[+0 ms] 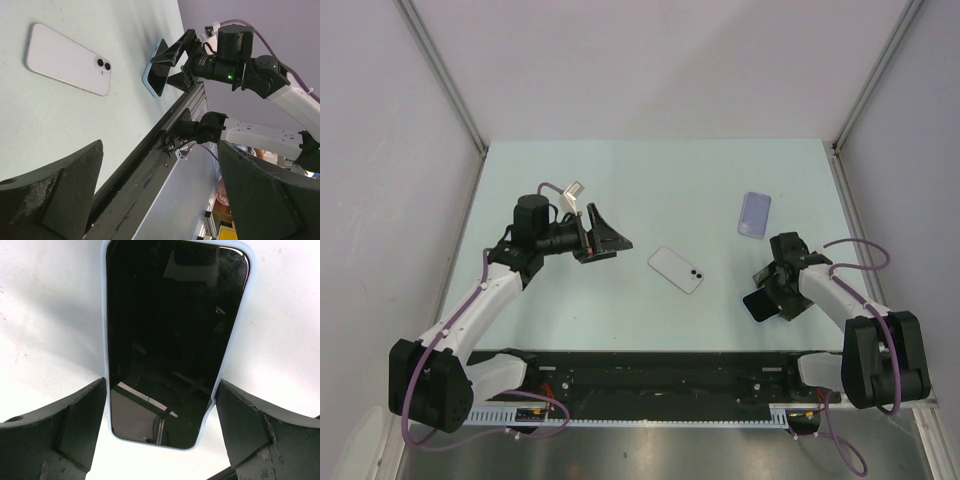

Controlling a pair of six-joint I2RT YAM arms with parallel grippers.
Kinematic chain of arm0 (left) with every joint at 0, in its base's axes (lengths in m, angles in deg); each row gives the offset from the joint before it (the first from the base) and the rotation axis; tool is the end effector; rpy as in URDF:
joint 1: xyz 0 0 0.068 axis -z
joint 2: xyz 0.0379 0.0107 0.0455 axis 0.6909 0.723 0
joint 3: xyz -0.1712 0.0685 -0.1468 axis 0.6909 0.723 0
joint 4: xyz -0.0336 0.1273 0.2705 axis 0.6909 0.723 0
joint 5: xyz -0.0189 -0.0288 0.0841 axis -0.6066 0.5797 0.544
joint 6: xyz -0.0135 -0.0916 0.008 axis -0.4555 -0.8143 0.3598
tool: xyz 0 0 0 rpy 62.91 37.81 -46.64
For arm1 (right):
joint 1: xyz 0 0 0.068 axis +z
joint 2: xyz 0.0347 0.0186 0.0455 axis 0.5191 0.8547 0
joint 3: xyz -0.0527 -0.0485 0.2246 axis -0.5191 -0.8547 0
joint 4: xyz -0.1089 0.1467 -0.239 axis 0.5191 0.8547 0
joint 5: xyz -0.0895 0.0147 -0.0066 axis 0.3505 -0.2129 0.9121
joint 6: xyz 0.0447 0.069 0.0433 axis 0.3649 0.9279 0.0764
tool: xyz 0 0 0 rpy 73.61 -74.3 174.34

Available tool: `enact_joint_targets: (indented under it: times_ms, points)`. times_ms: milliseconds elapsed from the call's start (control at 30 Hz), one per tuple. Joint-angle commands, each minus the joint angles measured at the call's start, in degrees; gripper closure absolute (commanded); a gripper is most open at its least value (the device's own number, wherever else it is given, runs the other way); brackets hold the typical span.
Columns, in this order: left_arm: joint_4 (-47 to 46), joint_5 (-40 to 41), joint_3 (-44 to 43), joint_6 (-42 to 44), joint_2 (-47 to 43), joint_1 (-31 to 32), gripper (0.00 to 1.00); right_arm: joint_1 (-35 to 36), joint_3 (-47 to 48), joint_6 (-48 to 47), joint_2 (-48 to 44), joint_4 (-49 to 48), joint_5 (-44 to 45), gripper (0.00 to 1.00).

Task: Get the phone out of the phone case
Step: Pick up the phone at the center of the board.

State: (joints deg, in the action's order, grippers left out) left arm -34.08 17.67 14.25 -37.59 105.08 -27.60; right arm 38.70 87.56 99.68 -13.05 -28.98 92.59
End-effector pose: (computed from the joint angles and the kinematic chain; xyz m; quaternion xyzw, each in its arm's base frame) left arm 0.2992 -0.1499 0.2203 0.0158 0.8130 -0.5296 0.2412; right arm 0.2576 0.0142 0.0556 0.4556 0.8727 -0.0207 0.1745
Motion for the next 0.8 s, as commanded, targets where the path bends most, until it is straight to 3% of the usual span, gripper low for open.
enact_joint_targets:
  times_ms: [0, 400, 600, 767]
  points:
    - [-0.80, -2.02, -0.32, 1.52, -0.20, -0.37, 0.00, 1.19, -0.48, -1.25, 2.30, -1.89, 5.32, 0.13]
    - [-0.71, -2.37, 1.17, 2.13, -0.99, -0.37, 0.00, 4.80, 0.75, -5.91, 8.97, -6.64, 1.53, 0.05]
    - [-0.01, -2.55, 1.35, 2.75, -0.99, -0.37, 0.00, 7.69, 1.19, -7.75, 8.98, -8.13, 1.71, 0.14]
    - [0.00, -2.19, 1.88, 2.32, -0.03, -0.37, 0.00, 12.60, 1.19, -11.70, 7.05, -12.17, -0.84, 0.32]
